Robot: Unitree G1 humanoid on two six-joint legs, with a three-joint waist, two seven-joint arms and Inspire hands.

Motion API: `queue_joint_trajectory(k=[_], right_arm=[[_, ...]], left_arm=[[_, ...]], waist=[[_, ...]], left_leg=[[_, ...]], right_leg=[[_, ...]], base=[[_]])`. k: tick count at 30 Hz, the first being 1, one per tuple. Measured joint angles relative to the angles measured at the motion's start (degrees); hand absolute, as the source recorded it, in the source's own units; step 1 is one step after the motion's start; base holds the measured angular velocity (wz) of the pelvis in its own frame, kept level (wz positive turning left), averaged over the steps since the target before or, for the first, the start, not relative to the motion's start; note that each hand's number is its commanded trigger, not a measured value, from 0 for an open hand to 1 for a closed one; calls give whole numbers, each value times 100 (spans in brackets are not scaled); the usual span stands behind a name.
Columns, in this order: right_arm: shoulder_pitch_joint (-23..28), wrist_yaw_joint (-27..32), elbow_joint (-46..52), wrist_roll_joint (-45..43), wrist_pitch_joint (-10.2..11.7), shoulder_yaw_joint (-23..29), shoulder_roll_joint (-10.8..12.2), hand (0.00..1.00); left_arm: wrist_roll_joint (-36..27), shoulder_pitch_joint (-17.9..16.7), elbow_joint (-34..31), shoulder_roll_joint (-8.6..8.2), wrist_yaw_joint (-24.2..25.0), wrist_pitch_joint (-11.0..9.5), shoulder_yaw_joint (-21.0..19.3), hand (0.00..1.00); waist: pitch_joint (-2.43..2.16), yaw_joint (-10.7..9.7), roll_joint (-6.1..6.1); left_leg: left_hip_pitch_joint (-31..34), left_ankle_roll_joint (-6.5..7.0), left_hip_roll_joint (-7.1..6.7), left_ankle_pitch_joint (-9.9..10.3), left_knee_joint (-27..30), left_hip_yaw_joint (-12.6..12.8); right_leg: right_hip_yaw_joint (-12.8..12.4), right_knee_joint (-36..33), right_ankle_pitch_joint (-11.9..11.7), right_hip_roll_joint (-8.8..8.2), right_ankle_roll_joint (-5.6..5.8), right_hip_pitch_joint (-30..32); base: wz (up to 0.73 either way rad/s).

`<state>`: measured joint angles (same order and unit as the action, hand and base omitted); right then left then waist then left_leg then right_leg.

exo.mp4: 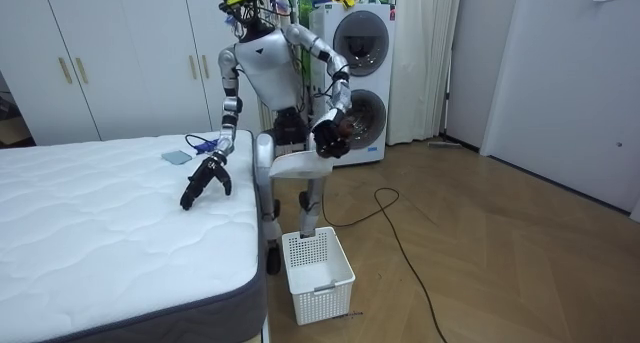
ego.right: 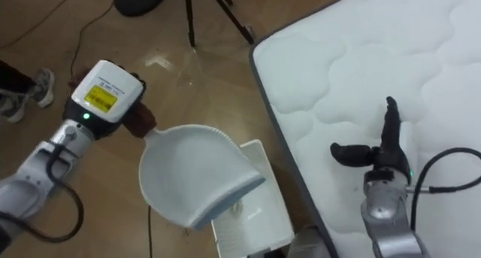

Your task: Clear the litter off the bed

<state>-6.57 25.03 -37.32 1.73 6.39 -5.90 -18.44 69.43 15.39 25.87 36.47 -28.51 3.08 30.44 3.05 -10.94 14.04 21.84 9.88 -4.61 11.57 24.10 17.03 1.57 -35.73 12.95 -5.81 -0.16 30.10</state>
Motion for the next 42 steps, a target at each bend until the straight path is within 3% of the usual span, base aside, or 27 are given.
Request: queue_joint_trajectory(k=[2,3,6,9,12,14,18,21,22,23,24,25,26,27,28,29,30,33,35,36,38,39,40,41,42], right_arm=[[178,-127,18,52,-3,8,50,0],[240,-163,32,66,-9,11,52,0],[603,-364,163,129,-35,-32,153,0],[1004,-421,368,126,-65,-12,245,0],[1248,-421,468,256,-157,-12,381,0],[1394,-423,581,288,-157,1,393,0],[1524,-388,732,298,-164,39,394,0],[1514,-373,779,311,-261,20,395,0],[1499,-380,783,299,-282,-18,401,0],[1470,-403,780,302,-305,-66,430,0],[1444,-403,783,308,-339,-84,462,0],[1414,-402,795,336,-400,-95,559,0],[1409,-396,808,428,-419,-104,618,0],[1403,-391,808,517,-425,-103,615,0],[1346,-369,792,680,-446,-102,596,0],[1297,-325,770,752,-449,-106,589,0],[1281,-288,764,766,-449,-126,588,0],[1251,-254,764,888,-450,-375,599,0],[1192,-284,785,898,-450,-429,631,0],[1161,-298,790,907,-450,-433,641,0],[1036,-352,781,920,-450,-514,610,0],[1026,-371,780,919,-448,-571,610,0],[1024,-430,779,917,-446,-669,614,0],[1029,-481,756,912,-446,-701,634,0],[1031,-499,751,908,-446,-699,638,0]], left_arm=[[-15,-340,-68,-154,19,-58,-385,100],[-17,-444,-90,-246,20,-62,-509,100],[-25,-966,-152,-812,21,-62,-1101,100],[-38,-1357,-260,-1158,22,-62,-1278,100],[-508,-1414,-263,-1387,21,-118,-1252,100],[-802,-1466,-268,-1478,21,-185,-1253,100],[-1176,-1501,-277,-1567,86,-231,-1249,100],[-1502,-1571,-401,-1583,274,-230,-1226,100],[-1597,-1606,-470,-1585,287,-234,-1236,100],[-1643,-1619,-501,-1588,298,-230,-1243,100],[-1680,-1620,-508,-1592,301,-229,-1243,100],[-1824,-1623,-522,-1593,314,-225,-1240,100],[-2000,-1633,-523,-1664,375,-208,-1239,83],[-2070,-1631,-523,-1726,433,-189,-1239,62],[-2280,-1629,-536,-1832,496,-172,-1237,52],[-2546,-1630,-538,-1898,577,-160,-1234,30],[-2676,-1630,-542,-1915,618,-145,-1235,0],[-3045,-1630,-560,-1947,766,24,-1322,0],[-3056,-1625,-560,-1950,857,71,-1381,0],[-3077,-1625,-556,-1960,894,73,-1414,0],[-3178,-1664,-547,-2073,1045,159,-1457,0],[-3181,-1671,-546,-2073,1072,158,-1457,0],[-3185,-1669,-546,-2074,1091,156,-1459,0],[-3241,-1669,-547,-2074,1130,132,-1458,0],[-3320,-1668,-547,-2075,1142,106,-1458,0]], waist=[[-83,147,-186],[-88,233,-226],[-203,599,-548],[-260,624,-718],[-274,524,-888],[-285,481,-914],[-251,452,-998],[-228,491,-1040],[-225,537,-1076],[-236,569,-1098],[-239,604,-1095],[-255,633,-1096],[-250,676,-1107],[-253,674,-1101],[-242,722,-1105],[-242,793,-1116],[-240,815,-1129],[-255,982,-1336],[-275,996,-1445],[-272,1020,-1484],[-250,1146,-1490],[-255,1134,-1482],[-257,1072,-1475],[-260,918,-1469],[-260,838,-1470]], left_leg=[[-131,-28,63,71,14,127],[-198,-44,98,97,9,169],[-625,-154,212,235,-114,223],[-1075,-210,294,295,-353,331],[-1447,-214,303,298,-618,469],[-1609,-212,306,300,-735,520],[-1761,-190,320,391,-810,811],[-1950,-198,372,491,-860,1268],[-2045,-206,394,521,-897,1518],[-2113,-214,430,549,-919,1712],[-2141,-219,474,557,-933,1816],[-2168,-223,599,566,-1017,2199],[-2277,-232,607,567,-1144,2520],[-2343,-234,598,565,-1200,2640],[-2462,-246,548,559,-1310,2956],[-2519,-245,509,561,-1340,3321],[-2534,-245,501,561,-1333,3493],[-2500,-247,512,561,-1224,4279],[-2375,-254,504,560,-1151,4188],[-2320,-255,505,560,-1088,4040],[-2086,-282,566,536,-740,2704],[-2029,-289,605,533,-625,2431],[-1965,-327,665,515,-481,1991],[-1921,-380,737,492,-410,1724],[-1904,-409,761,483,-415,1656]], right_leg=[[-222,49,2,149,18,-60],[-313,108,-15,223,22,-113],[-780,395,-109,562,0,-460],[-939,736,-212,726,-22,-895],[-1095,981,-270,805,2,-1213],[-1165,1110,-323,833,21,-1340],[-1242,1116,-361,890,39,-1333],[-1212,1118,-439,997,31,-1329],[-1138,1119,-501,1027,6,-1302],[-899,1203,-608,1022,-58,-1295],[-698,1291,-705,982,-102,-1310],[-97,1380,-816,934,-248,-1388],[498,946,-567,737,-267,-1432],[701,695,-391,604,-234,-1491],[820,479,-44,306,-117,-1549],[879,215,151,28,23,-1655],[925,107,226,-118,79,-1738],[1239,109,329,-762,297,-2360],[1371,484,167,-907,461,-2609],[1380,685,217,-929,554,-2629],[1336,1228,245,-819,658,-2706],[1350,1355,209,-774,714,-2785],[1346,1570,133,-694,792,-2893],[1350,1646,76,-591,727,-2931],[1353,1666,63,-550,704,-2937]], base=[[-39],[-65],[-88],[-56],[-32],[-39],[-59],[-86],[-114],[-121],[-124],[-122],[-116],[-125],[-134],[-143],[-138],[-142],[-99],[-127],[-142],[-99],[-51],[-32],[-9]])
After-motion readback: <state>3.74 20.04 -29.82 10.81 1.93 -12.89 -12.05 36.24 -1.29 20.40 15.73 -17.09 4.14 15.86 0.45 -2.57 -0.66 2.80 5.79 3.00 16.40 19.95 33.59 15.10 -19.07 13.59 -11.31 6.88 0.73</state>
